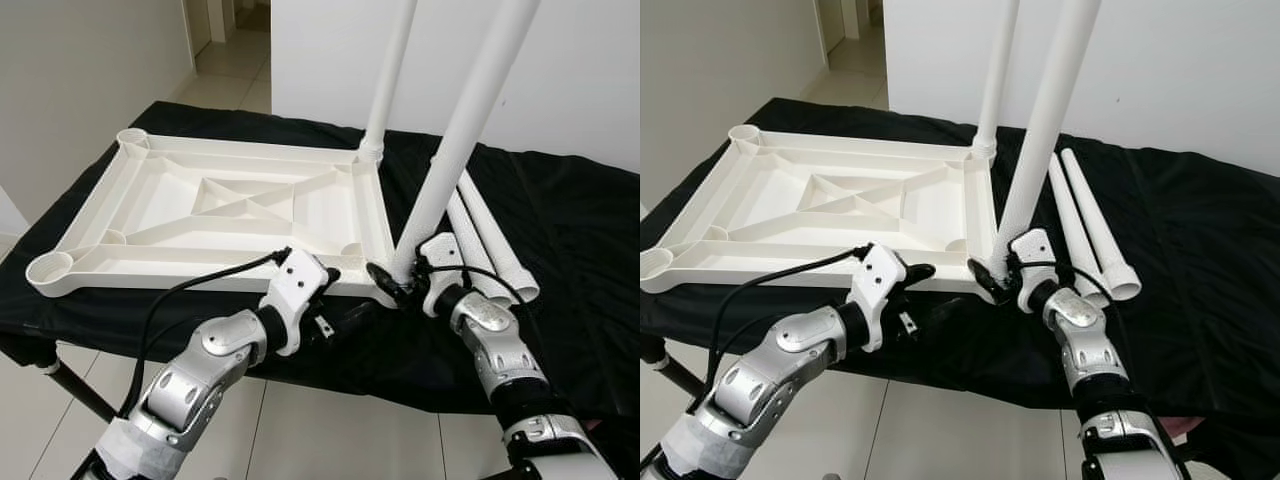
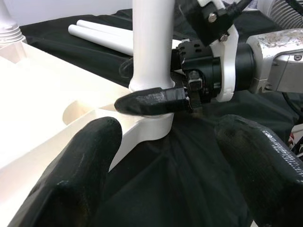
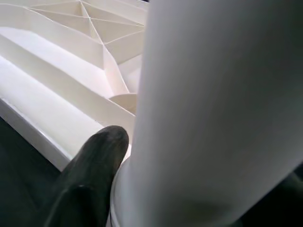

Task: Building children table

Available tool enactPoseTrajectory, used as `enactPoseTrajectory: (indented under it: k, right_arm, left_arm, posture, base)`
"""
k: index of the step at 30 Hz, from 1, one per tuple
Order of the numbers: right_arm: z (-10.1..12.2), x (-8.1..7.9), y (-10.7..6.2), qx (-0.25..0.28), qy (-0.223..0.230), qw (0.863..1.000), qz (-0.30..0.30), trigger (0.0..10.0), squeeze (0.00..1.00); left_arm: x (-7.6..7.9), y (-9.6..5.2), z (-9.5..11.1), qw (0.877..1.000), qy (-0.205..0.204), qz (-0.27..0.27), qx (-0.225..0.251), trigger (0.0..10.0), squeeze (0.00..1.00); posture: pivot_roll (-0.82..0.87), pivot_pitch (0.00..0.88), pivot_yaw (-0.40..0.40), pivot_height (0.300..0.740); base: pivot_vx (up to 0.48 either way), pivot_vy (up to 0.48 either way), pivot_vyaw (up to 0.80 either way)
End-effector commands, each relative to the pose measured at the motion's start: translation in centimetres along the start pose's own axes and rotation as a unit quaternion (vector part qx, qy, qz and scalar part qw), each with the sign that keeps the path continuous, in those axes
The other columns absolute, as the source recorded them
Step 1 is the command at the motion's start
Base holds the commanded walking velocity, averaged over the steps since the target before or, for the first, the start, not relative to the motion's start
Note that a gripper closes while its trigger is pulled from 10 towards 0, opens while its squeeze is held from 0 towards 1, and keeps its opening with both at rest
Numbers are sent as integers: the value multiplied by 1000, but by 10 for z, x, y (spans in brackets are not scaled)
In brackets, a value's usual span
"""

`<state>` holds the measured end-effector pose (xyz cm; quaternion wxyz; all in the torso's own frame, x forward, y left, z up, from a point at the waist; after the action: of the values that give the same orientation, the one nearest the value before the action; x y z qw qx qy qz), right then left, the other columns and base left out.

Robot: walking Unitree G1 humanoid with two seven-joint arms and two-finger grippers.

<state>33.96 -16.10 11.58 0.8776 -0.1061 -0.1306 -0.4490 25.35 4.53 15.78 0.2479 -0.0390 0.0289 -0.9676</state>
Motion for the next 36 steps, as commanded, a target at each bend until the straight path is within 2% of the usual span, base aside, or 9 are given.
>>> enactPoseTrajectory:
  k: [1, 2, 8, 9, 10, 11, 16, 28, 36]
  right_arm:
    - [-1, 3, 1, -5, -9, 1000, 9, 1176, 0]
    - [-2, 3, 2, -5, -7, 1000, 10, 0, 0]
    - [-9, 1, 2, -8, 6, 1000, 18, 0, 0]
    - [-11, 1, 1, -11, 17, 1000, 12, 1451, 0]
    - [-11, 1, 1, -11, 17, 1000, 12, 1451, 0]
    - [-14, 0, 0, -14, 24, 1000, 8, 10000, 0]
    - [-18, -3, -1, -19, 36, 999, 0, 10000, 0]
    - [-29, -20, -9, -55, 69, 993, -83, 10000, 0]
    - [-26, -39, -15, -69, 136, 975, -160, 10000, 0]
  left_arm:
    - [2, 0, 2, 1000, 6, -17, -6, 10000, 0]
    - [1, 0, 2, 1000, 7, -16, -6, 10000, 0]
    - [-1, -2, 3, 1000, 10, -11, -6, 10000, 0]
    - [-1, -2, 4, 1000, 7, -8, -3, 10000, 0]
    - [-1, -2, 4, 1000, 7, -8, -3, 10000, 0]
    - [-1, -3, 5, 1000, 4, -8, -2, 10000, 0]
    - [-1, -3, 5, 1000, 7, -9, -4, 10000, 0]
    - [0, 1, 0, 1000, -1, -2, -2, 10000, 0]
    - [-1, 2, 0, 1000, -1, -5, -2, 10000, 0]
  posture:
    - [-35, 0, -24, 740]
    - [-35, 0, -24, 740]
    - [-11, 0, -25, 740]
    - [-11, 0, -26, 740]
    - [-11, 0, -26, 740]
    - [-12, 0, -38, 740]
    - [-12, 0, -45, 740]
    - [-44, 0, -59, 740]
    - [-52, 0, -57, 740]
  base:
    - [0, 0, 0]
    - [0, 0, 0]
    - [0, 0, 0]
    - [0, 0, 0]
    - [0, 0, 0]
    - [0, 0, 0]
    - [0, 0, 0]
    - [0, 0, 0]
    - [0, 0, 0]
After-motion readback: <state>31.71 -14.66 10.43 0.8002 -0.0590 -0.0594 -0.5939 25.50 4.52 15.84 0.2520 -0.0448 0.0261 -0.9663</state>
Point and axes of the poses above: a point about 5 cm out from each wrist's last joint towards the gripper, its own y axis pointing out of the wrist towards the gripper, its own z axis along the axis of the wrist's last joint, x = y × z, the point moved 1 cm from there along y, pointing out of the wrist towards the gripper, and after that the axes turned 7 degrees about -y, right-handed, at the moved point
